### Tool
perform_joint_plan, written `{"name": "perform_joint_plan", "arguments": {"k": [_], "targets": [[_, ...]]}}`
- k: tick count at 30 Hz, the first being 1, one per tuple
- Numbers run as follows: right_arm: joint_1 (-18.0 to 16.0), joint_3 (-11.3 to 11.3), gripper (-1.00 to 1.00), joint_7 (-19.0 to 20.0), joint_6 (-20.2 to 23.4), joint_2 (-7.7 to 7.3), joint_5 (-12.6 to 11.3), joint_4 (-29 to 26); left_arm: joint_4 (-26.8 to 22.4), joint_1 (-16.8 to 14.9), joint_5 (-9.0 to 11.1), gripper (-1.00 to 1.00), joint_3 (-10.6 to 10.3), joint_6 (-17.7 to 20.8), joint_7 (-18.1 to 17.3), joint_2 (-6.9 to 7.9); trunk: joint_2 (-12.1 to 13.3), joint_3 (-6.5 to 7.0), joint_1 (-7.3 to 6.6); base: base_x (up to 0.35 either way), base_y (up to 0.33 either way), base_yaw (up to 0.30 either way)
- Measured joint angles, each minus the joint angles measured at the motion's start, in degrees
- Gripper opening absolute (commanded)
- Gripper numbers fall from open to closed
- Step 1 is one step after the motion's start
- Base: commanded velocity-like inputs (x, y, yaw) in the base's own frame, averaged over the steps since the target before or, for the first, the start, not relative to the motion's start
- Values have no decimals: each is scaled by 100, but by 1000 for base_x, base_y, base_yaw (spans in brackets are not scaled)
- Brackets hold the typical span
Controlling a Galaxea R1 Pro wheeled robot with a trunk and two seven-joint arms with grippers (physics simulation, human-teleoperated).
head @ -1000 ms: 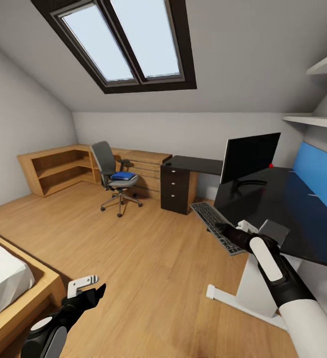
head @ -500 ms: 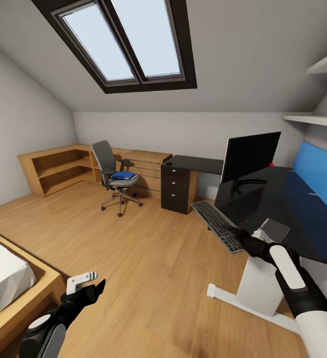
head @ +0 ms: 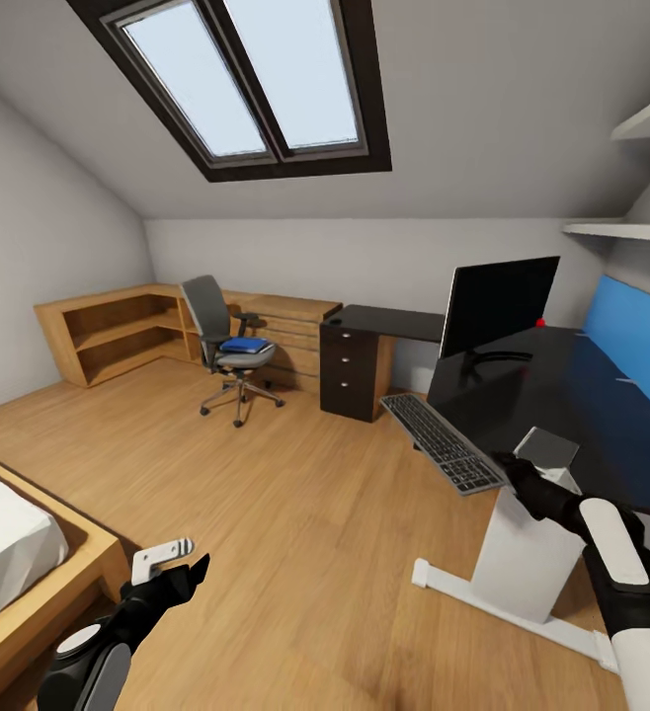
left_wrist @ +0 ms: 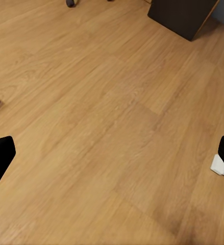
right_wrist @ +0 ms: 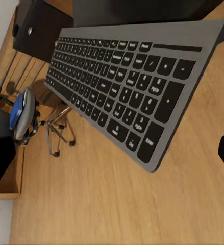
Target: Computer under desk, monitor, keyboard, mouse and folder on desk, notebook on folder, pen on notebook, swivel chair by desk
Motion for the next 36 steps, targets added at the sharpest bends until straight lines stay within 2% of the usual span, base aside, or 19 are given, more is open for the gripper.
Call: {"name": "perform_joint_plan", "arguments": {"k": [5,8,12,15,24,30,36], "targets": [[11,-375,100,1,6,9,10,8,3,0,0,100,0,-11,0,-3,-201,-90,110,0,0,0],[13,-509,100,-18,-3,28,12,95,4,0,0,100,0,-12,0,-4,-321,-144,176,0,0,0],[10,-545,100,2,-127,56,-20,371,4,0,-2,100,-3,-13,0,-4,-481,-216,264,0,0,0],[7,-562,100,22,-360,85,-146,569,4,0,-5,100,-6,-13,0,-7,-602,-269,330,0,0,0],[2,-533,100,473,-1120,112,-983,1007,4,0,-9,100,-16,-13,0,-12,-963,-431,527,0,0,0],[-4,-521,100,640,-1214,94,-1166,1201,4,0,-9,100,-17,-13,0,-13,-1204,-539,659,0,0,0],[-4,-523,100,795,-1162,88,-1204,1233,4,0,-9,100,-17,-13,0,-13,-1444,-646,791,0,0,0]]}}
